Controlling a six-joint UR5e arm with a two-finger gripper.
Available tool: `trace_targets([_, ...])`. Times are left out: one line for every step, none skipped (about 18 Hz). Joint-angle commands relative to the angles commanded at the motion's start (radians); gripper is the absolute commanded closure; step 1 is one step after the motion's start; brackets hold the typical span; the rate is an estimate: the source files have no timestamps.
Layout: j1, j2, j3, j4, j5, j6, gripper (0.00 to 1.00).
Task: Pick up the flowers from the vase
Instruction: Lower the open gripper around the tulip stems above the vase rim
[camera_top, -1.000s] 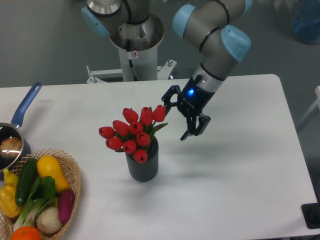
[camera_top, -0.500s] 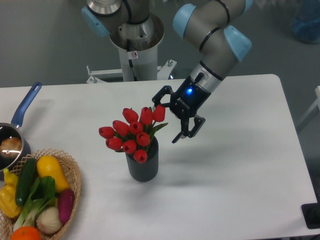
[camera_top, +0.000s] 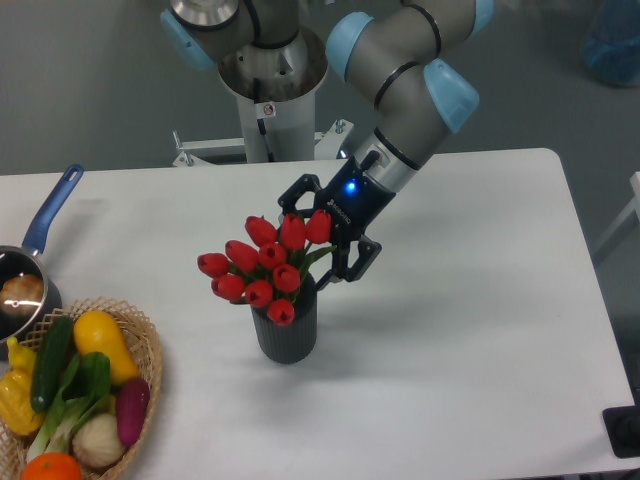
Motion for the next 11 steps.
trace_targets([0.000, -0.005, -0.002, 0.002, -0.006, 0.006, 0.00])
trace_targets([0.000, -0.006, -0.002, 0.002, -0.020, 0.012, 0.00])
trace_targets([0.000, -0.008, -0.002, 0.002, -0.041, 0.017, 0.00])
trace_targets([0.000, -0.008, -0.002, 0.002, -0.044, 0.017, 0.00])
trace_targets([0.000, -0.008, -0.003, 0.002, -0.045, 0.021, 0.00])
trace_targets([0.002, -0.008, -0.005, 0.002, -0.046, 0.028, 0.00])
trace_targets([0.003, -0.008, -0.005, 0.002, -0.049, 0.029, 0.00])
trace_targets([0.003, -0.008, -0.005, 0.002, -0.051, 0.029, 0.00])
trace_targets([0.005, -0.009, -0.005, 0.002, -0.052, 0.032, 0.00])
trace_targets([0.003, -0.015, -0.006, 0.002, -0.052, 0.038, 0.00])
trace_targets([0.003, -0.024, -0.011, 0.002, -0.052, 0.044, 0.00])
